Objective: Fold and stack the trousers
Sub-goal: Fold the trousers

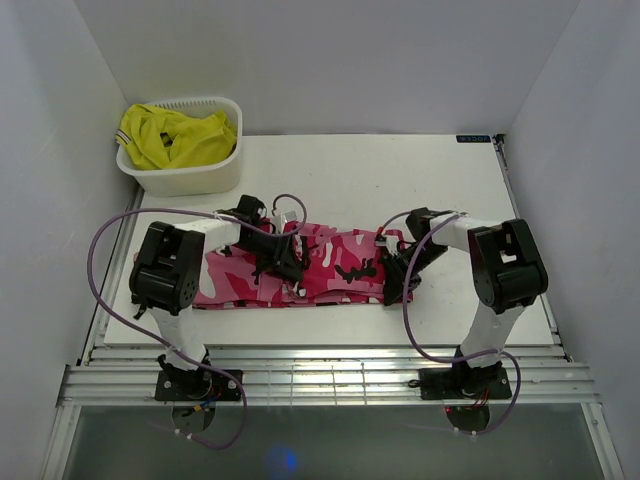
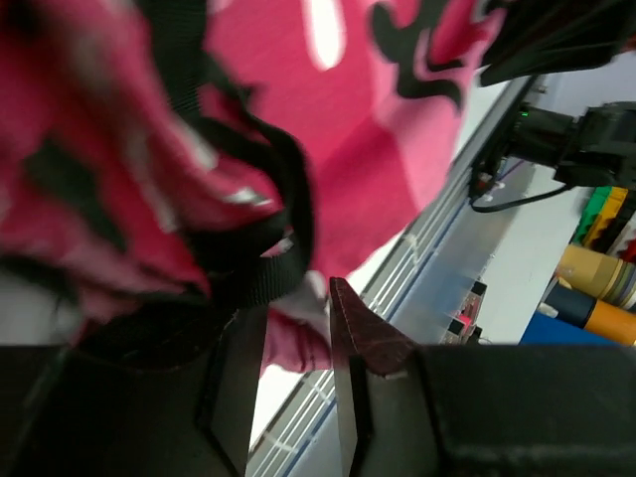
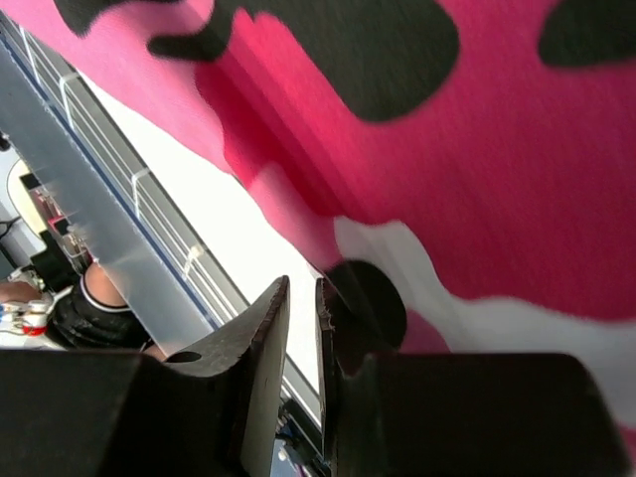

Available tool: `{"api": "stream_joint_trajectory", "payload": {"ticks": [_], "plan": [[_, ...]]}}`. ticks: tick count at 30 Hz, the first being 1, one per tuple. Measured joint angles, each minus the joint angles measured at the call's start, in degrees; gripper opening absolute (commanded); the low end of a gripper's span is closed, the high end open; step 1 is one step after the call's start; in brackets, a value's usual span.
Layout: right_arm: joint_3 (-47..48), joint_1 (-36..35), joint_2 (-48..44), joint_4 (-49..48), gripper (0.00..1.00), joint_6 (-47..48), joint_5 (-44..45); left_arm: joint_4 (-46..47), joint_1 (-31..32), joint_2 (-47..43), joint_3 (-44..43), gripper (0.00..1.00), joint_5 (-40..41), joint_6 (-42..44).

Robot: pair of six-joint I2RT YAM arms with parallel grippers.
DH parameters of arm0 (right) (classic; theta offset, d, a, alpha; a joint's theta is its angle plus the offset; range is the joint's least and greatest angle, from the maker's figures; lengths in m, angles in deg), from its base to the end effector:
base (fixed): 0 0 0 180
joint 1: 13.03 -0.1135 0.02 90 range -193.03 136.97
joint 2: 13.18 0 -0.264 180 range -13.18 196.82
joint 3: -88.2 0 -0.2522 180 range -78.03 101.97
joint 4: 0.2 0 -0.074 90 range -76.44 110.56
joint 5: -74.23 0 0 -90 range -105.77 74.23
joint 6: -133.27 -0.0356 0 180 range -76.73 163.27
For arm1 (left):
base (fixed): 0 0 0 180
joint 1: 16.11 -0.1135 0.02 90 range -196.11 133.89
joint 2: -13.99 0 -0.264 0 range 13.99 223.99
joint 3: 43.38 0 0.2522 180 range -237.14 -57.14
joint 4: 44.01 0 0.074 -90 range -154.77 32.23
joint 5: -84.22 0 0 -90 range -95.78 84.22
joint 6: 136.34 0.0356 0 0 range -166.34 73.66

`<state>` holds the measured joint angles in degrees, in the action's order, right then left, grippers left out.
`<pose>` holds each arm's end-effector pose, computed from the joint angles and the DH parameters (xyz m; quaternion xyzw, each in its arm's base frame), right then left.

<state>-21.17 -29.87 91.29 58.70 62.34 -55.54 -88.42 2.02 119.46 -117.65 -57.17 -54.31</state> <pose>0.2715 0.1060 0.1274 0.2821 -0.8968 -0.3404 0.0159 0.3050 -0.1291 0.1441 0.1333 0.8857 -0.4445 0.0128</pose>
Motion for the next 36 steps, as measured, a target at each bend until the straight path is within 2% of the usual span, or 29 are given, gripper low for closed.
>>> {"api": "stream_joint_trajectory", "payload": {"ticks": [1, 4, 5, 6, 8, 9, 11, 16, 21, 26, 28, 30, 33, 36], "plan": [[0.0, 0.7, -0.3, 0.9, 0.25, 1.0, 0.2, -1.6, -0.6, 0.2, 0.0, 0.41, 0.8, 1.0], [0.3, 3.8, -3.8, 4.2, 0.31, 5.1, 1.6, -5.7, -3.1, -0.3, 0.0, 0.51, 1.1, 4.5], [0.7, 5.1, -6.0, 5.4, 0.33, 6.9, 2.8, -7.4, -3.8, -0.9, -0.2, 0.55, 0.9, 6.1], [1.2, 6.3, -8.6, 6.2, 0.37, 8.7, 3.8, -9.0, -4.3, -1.6, -0.7, 0.65, 0.8, 7.8], [1.8, 8.4, -14.9, 6.3, 0.42, 13.0, 7.0, -11.4, -4.5, -3.4, -2.3, 0.74, 0.8, 10.2], [1.7, 9.0, -18.2, 6.2, 0.48, 15.0, 8.6, -13.1, -4.2, -4.8, -4.7, 0.79, 0.8, 11.4], [0.9, 9.4, -24.6, 5.8, 0.52, 19.1, 11.4, -14.0, -3.0, -5.9, -9.5, 0.8, 1.0, 12.3], [-4.3, 9.1, -28.6, 4.2, 0.54, 25.2, 13.9, -11.4, 2.4, -4.4, -24.6, 0.8, 2.5, 10.9], [-10.3, 8.7, -28.9, 1.0, 0.52, 29.0, 15.4, -5.1, 9.6, 6.9, -36.8, 0.75, 3.2, 4.7], [-13.5, 7.2, -32.0, -4.6, 0.53, 29.6, 15.7, 2.8, 14.4, 19.8, -40.6, 0.71, 2.8, -4.1], [-15.6, 6.1, -34.5, -7.6, 0.59, 29.4, 15.8, 6.9, 15.7, 23.7, -40.6, 0.72, 2.4, -8.2], [-17.7, 4.7, -36.1, -9.8, 0.64, 29.0, 16.2, 11.3, 16.5, 25.7, -39.8, 0.77, 2.8, -11.9], [-19.6, 2.8, -36.4, -12.2, 0.65, 28.3, 17.2, 16.7, 17.1, 26.6, -39.8, 0.77, 4.4, -14.6], [-20.3, 2.0, -35.8, -13.5, 0.65, 27.9, 17.9, 19.9, 17.3, 27.7, -43.5, 0.77, 4.9, -15.5]]}}
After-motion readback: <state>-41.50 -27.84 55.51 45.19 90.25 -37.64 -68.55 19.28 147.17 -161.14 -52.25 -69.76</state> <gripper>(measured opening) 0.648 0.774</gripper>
